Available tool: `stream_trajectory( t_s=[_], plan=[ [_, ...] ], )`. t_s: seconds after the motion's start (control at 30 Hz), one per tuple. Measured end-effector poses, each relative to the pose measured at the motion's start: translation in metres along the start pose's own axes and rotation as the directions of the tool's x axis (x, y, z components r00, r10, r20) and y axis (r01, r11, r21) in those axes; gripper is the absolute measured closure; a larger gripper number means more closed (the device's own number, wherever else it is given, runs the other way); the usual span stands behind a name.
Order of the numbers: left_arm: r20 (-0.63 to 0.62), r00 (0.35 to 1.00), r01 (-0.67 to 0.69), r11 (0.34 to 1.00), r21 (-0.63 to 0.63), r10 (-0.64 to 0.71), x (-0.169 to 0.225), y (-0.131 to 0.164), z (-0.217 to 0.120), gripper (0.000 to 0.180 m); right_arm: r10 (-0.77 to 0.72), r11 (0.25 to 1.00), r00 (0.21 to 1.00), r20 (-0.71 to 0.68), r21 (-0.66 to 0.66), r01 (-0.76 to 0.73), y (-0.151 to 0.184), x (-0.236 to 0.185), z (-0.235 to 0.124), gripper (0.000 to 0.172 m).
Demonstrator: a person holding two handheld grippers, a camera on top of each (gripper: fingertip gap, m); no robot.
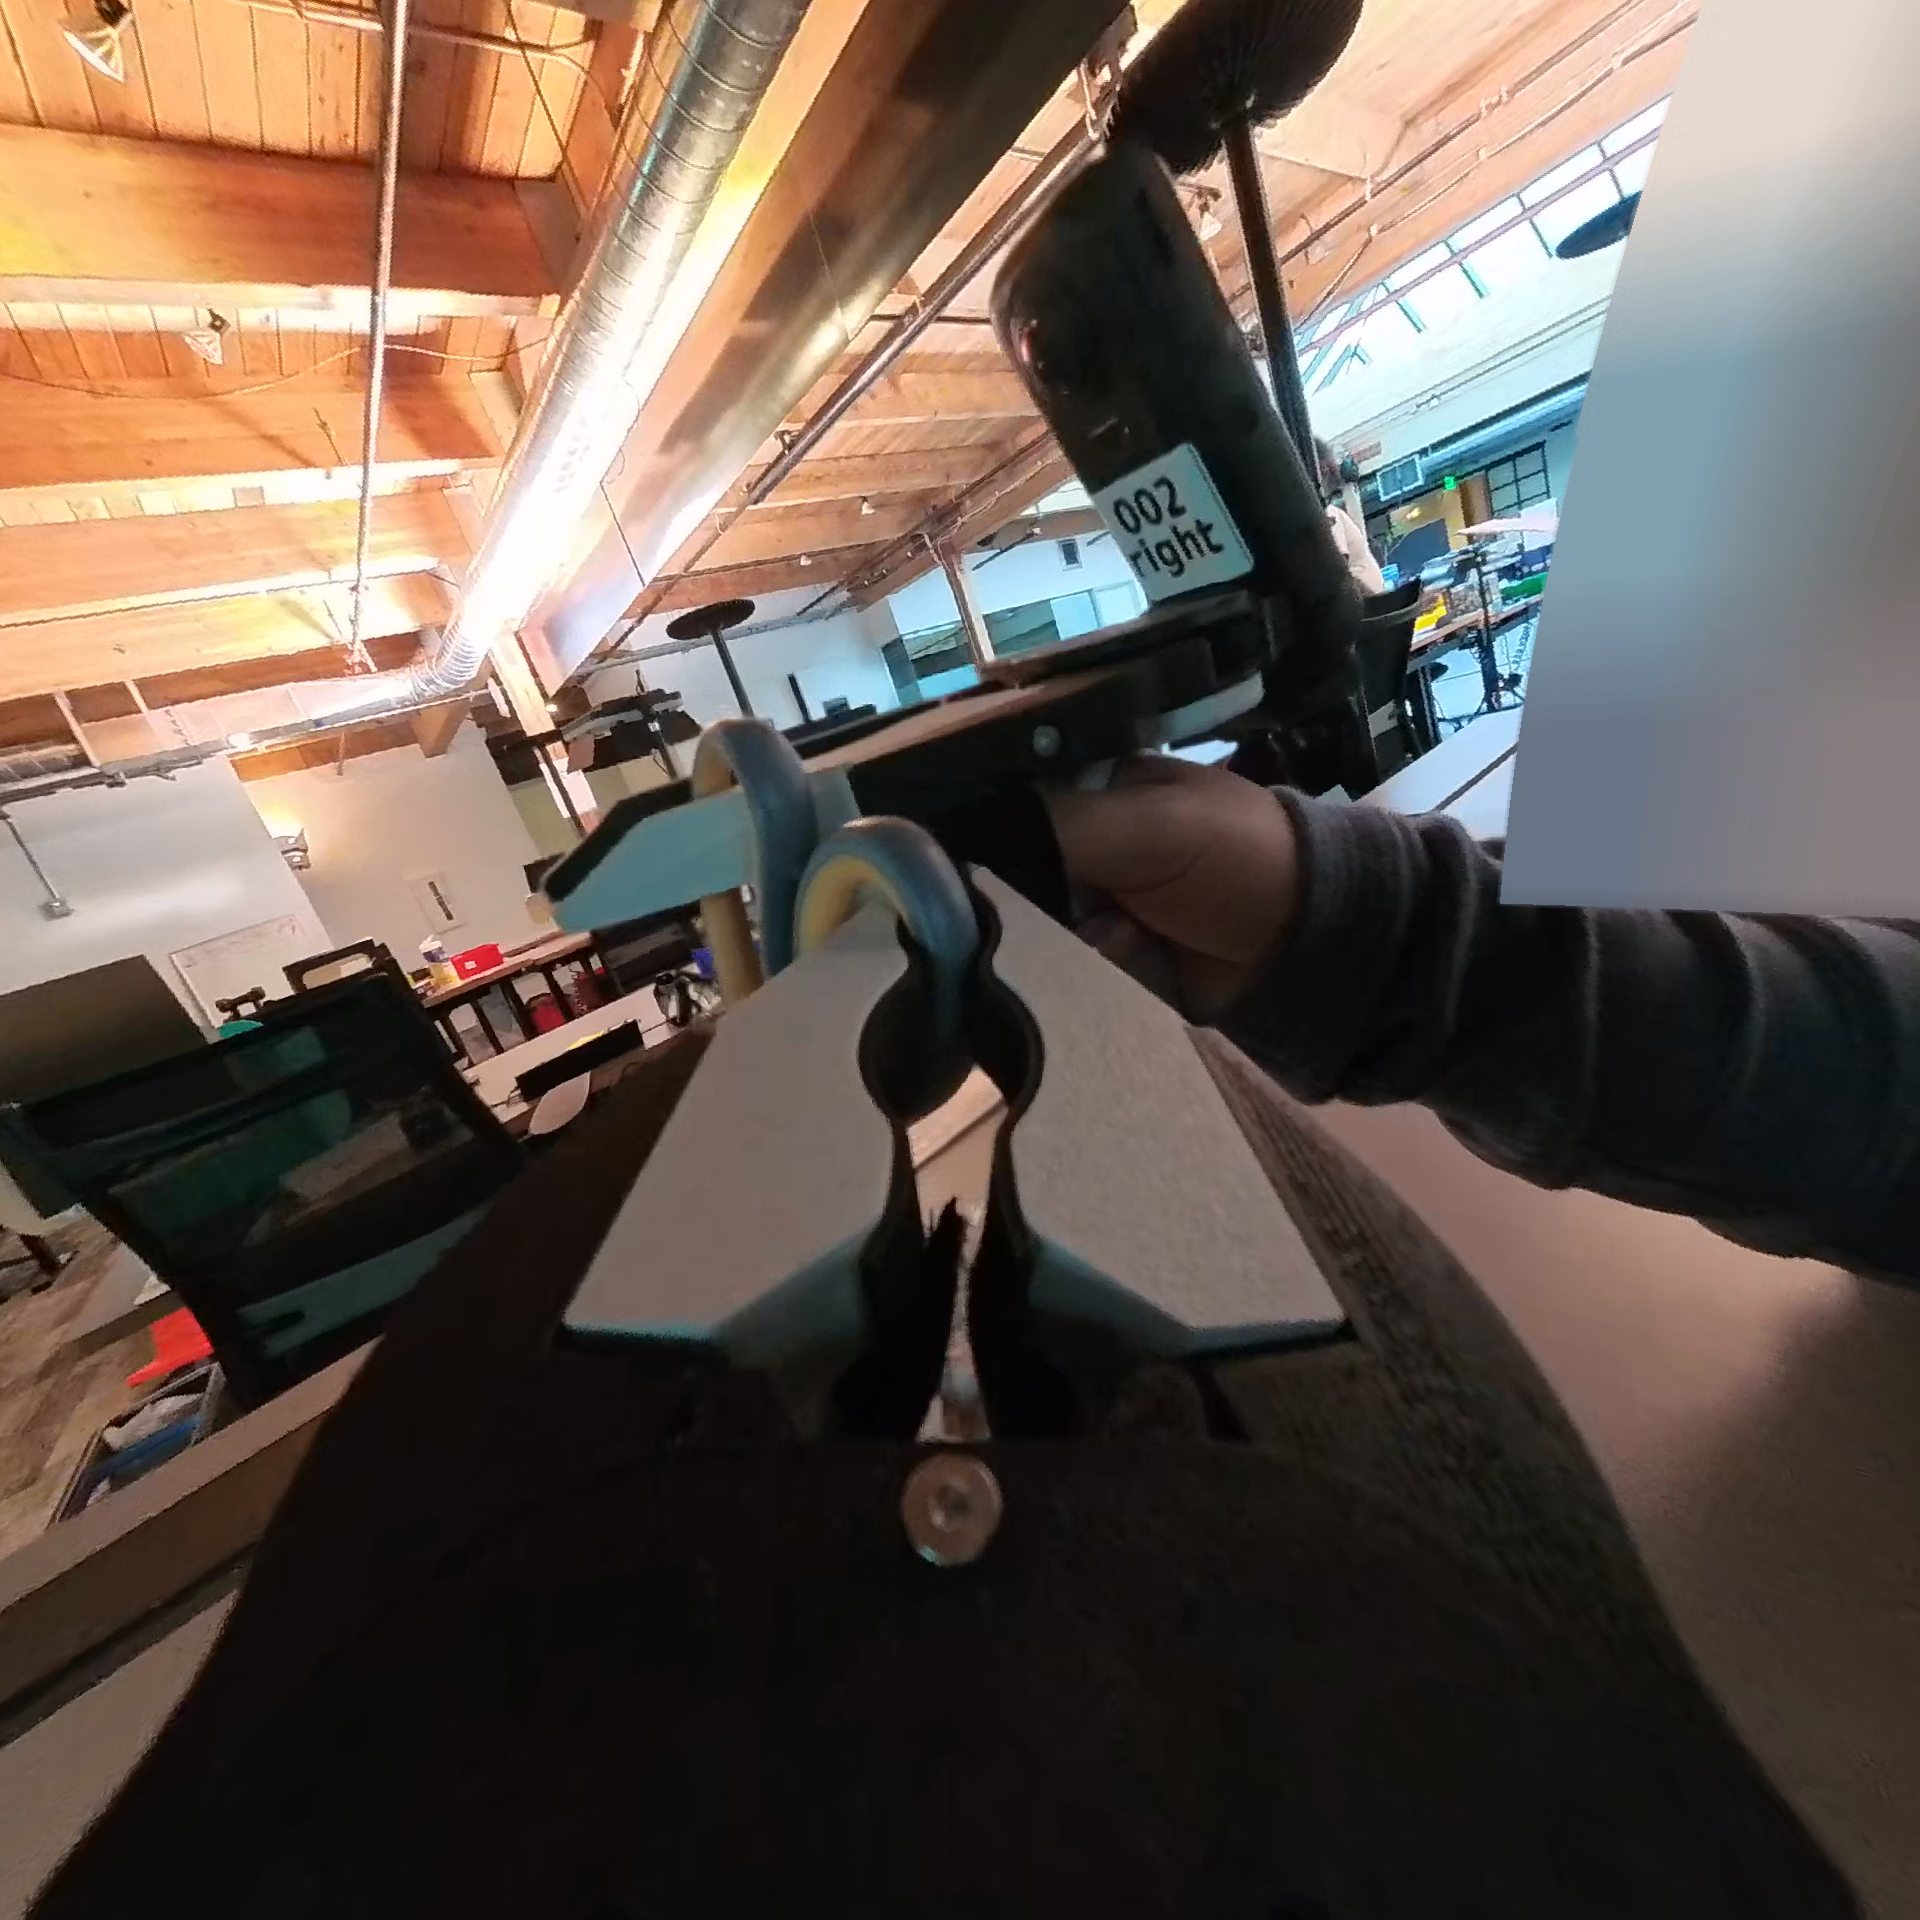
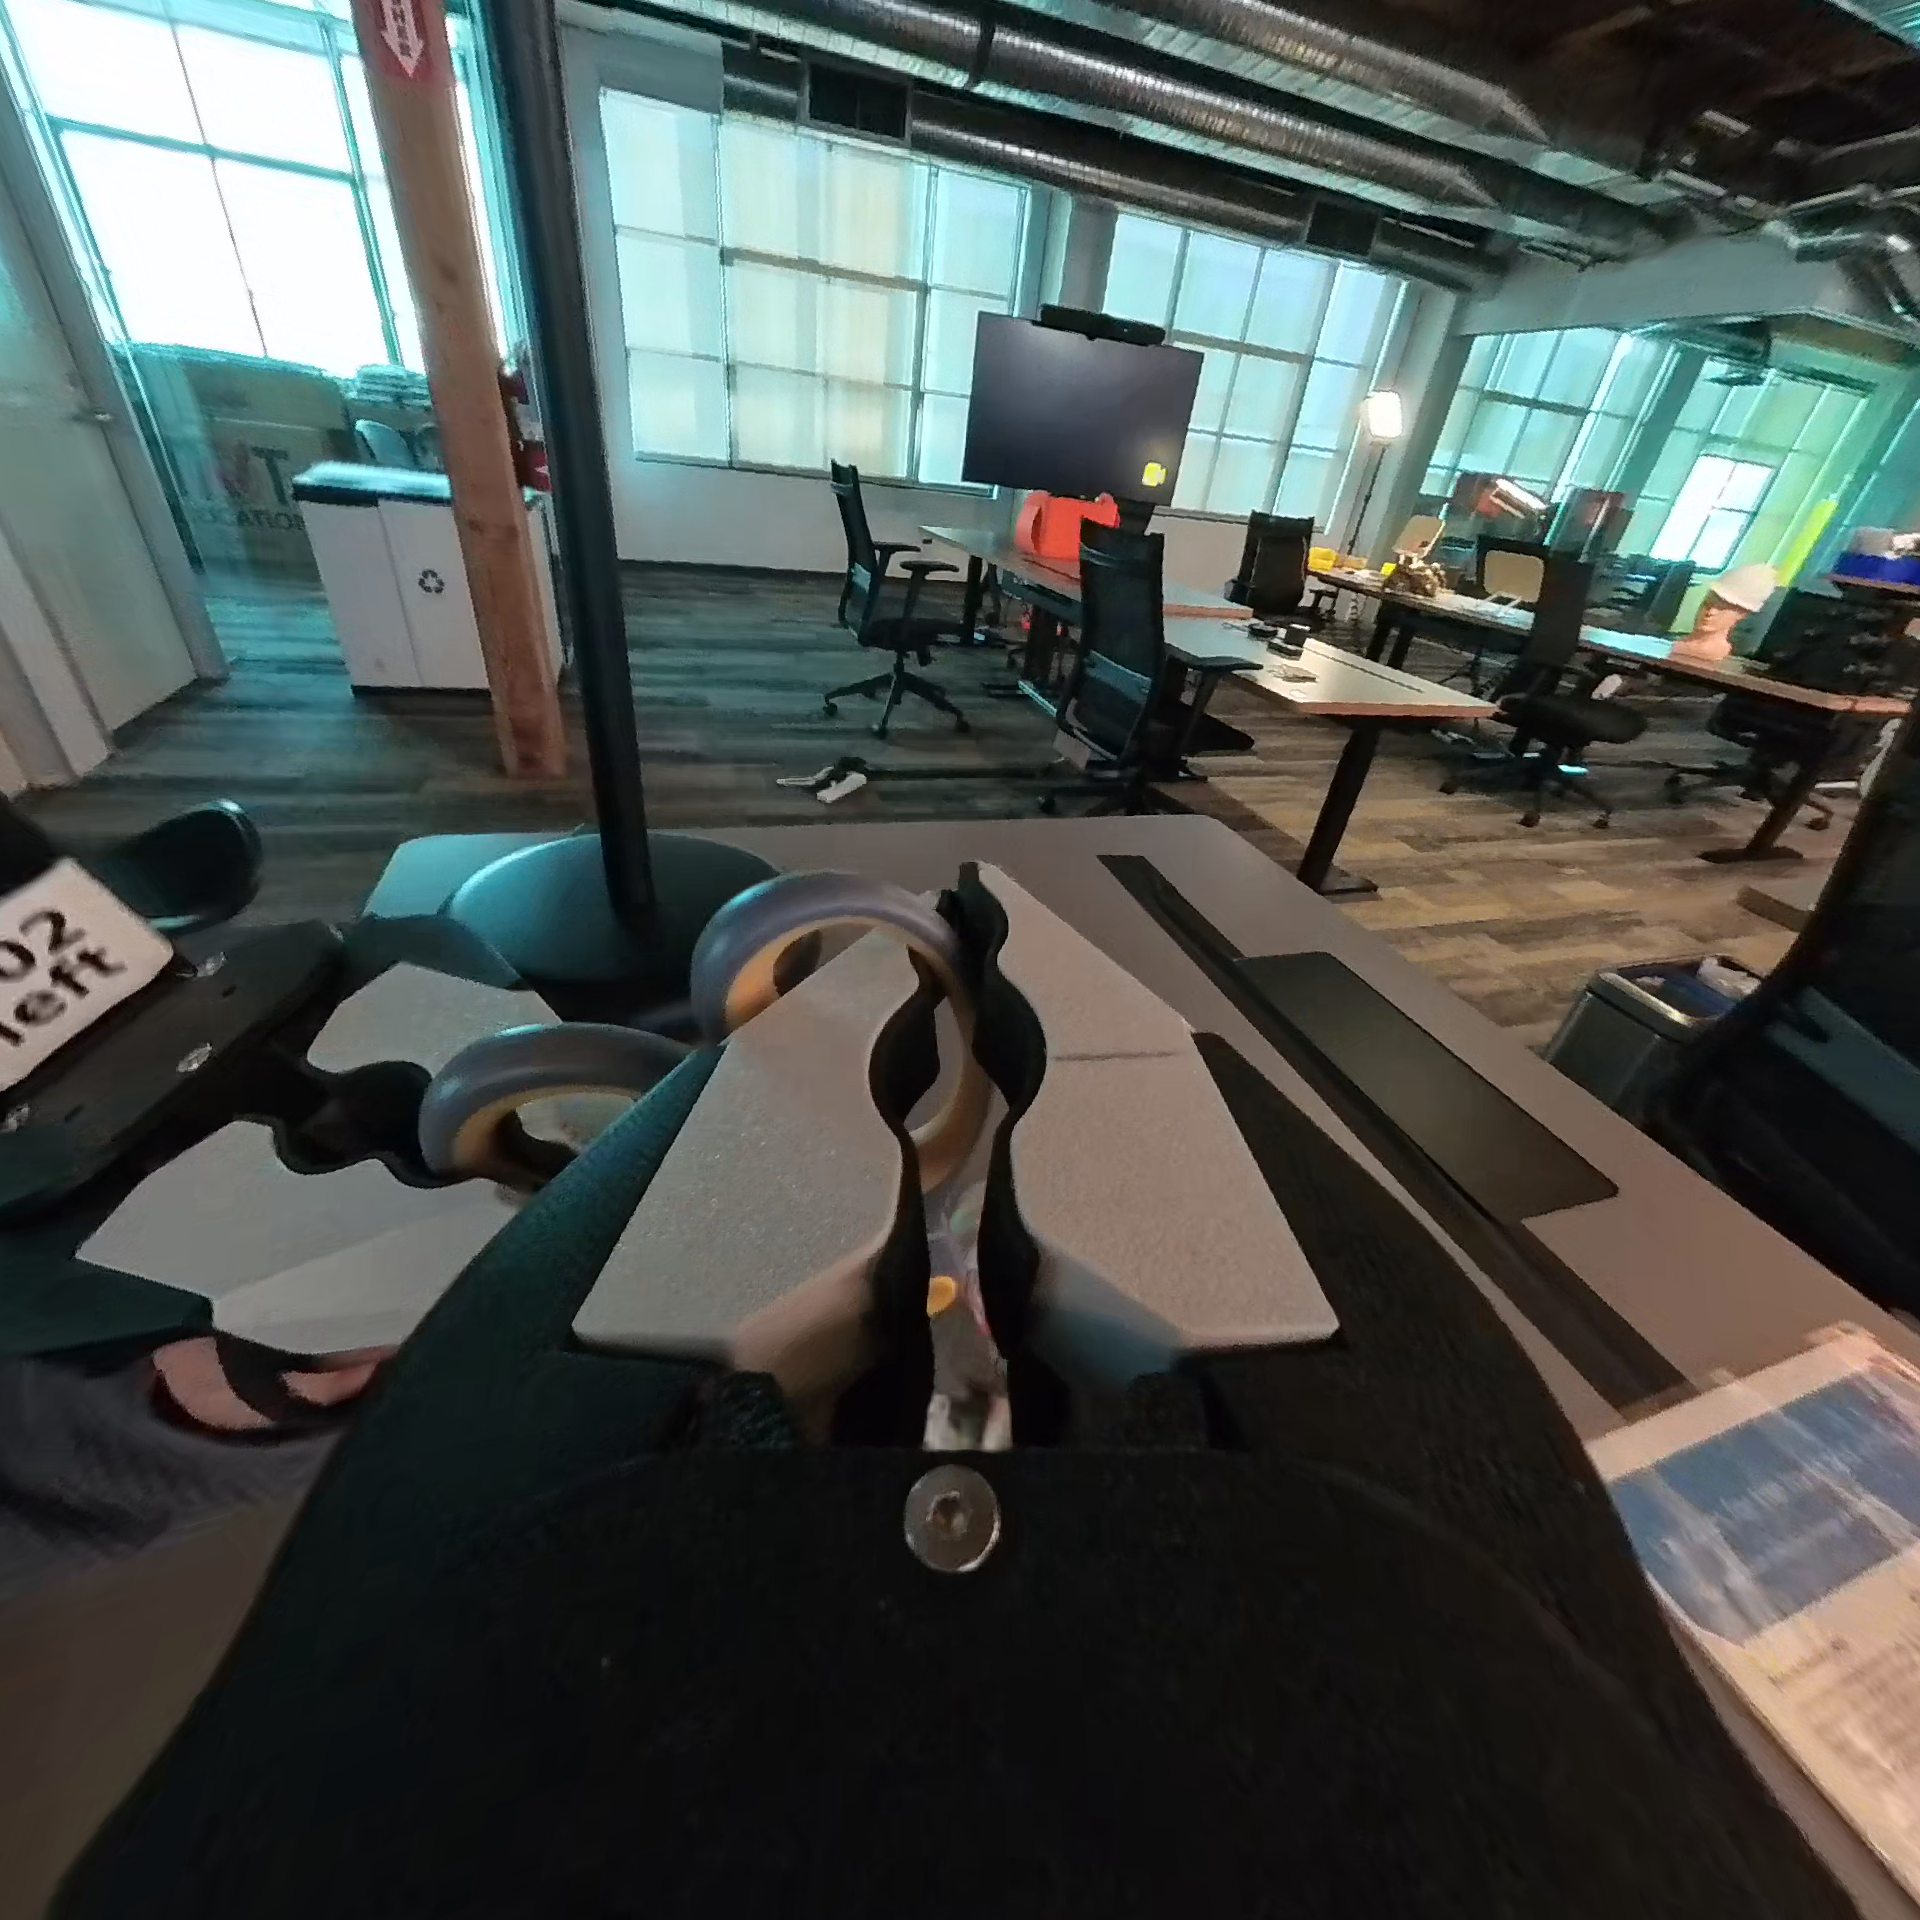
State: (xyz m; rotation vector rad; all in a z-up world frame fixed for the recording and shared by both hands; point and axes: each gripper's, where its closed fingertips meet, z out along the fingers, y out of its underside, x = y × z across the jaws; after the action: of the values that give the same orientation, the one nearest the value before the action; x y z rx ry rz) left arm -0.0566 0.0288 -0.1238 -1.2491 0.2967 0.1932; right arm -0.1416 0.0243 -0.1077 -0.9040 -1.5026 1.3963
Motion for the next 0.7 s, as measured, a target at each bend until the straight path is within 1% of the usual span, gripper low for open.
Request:
stream_trajectory(
  t_s=[0.13,0.3,0.47,0.57,0.7],
  plan=[
    [-0.004,1.0,0.011,0.998,-0.063,-0.012,0.003,0.002,0.009,0.18,-0.021,0.999,1.0,0.016,-0.032,0.022,0.004,0.009,-0.006,0.172],
    [0.02,0.999,0.04,0.995,-0.087,-0.038,-0.004,0.004,0.009,0.18,-0.042,0.997,0.999,0.012,-0.068,0.043,0.009,0.017,-0.009,0.172],
    [0.02,0.999,0.042,0.991,-0.126,-0.04,-0.01,0.014,0.005,0.18,0.014,0.996,1.0,-0.011,-0.09,-0.015,0.022,0.031,-0.008,0.172],
    [0.018,0.999,0.046,0.987,-0.155,-0.044,-0.012,0.026,0.004,0.18,0.011,0.994,0.999,-0.045,-0.112,-0.016,0.032,0.038,-0.007,0.172],
    [0.002,0.998,0.056,0.988,-0.147,-0.056,-0.013,0.032,0.003,0.18,0.044,0.993,0.993,-0.106,-0.101,-0.055,0.037,0.053,-0.014,0.172]
  ],
)
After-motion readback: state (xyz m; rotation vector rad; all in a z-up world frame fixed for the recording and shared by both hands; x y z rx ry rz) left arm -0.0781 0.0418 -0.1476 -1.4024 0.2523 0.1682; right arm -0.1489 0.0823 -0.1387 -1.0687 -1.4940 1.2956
